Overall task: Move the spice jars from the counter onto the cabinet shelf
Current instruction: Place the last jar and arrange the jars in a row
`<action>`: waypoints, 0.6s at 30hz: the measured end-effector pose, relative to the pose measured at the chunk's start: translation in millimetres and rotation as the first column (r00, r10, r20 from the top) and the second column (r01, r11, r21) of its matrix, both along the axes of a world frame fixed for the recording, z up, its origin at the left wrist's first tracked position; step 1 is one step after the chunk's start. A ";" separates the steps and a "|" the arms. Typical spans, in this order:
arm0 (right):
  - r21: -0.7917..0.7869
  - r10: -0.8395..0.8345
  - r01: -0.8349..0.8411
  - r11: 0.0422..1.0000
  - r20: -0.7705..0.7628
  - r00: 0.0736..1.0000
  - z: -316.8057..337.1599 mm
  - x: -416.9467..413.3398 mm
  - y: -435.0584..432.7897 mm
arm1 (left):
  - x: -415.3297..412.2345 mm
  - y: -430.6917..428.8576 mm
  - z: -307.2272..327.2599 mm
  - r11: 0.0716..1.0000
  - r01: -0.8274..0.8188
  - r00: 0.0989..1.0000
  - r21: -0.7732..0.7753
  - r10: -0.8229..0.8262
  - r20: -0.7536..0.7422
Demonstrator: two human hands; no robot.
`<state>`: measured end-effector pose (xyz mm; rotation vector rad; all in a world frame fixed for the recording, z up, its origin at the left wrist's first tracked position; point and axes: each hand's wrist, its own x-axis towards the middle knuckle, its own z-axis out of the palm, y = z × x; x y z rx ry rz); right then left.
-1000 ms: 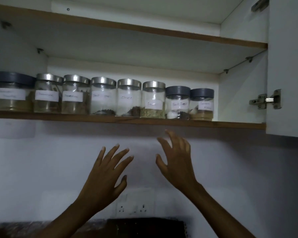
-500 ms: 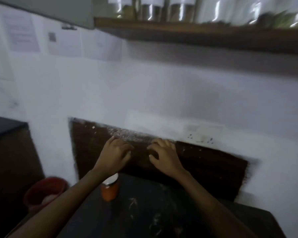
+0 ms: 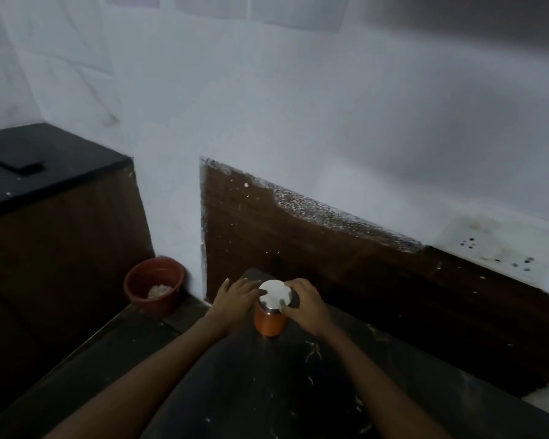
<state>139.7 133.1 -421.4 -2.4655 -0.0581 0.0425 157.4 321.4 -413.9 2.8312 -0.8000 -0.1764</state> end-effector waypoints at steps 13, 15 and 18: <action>0.379 -0.133 0.165 0.910 -0.109 0.985 -22.2 11.2 14.0 | -7.5 10.7 -8.2 0.983 0.104 0.987 -0.151 -0.121 -0.109; 0.426 -0.095 0.130 0.895 -0.102 0.990 -1.7 3.4 3.8 | -13.0 10.2 5.1 0.954 0.144 0.983 -0.262 -0.168 -0.071; 0.434 -0.030 0.049 0.899 -0.050 0.998 39.0 -16.6 -16.5 | -29.0 1.6 34.1 0.910 0.235 0.969 -0.342 -0.245 0.012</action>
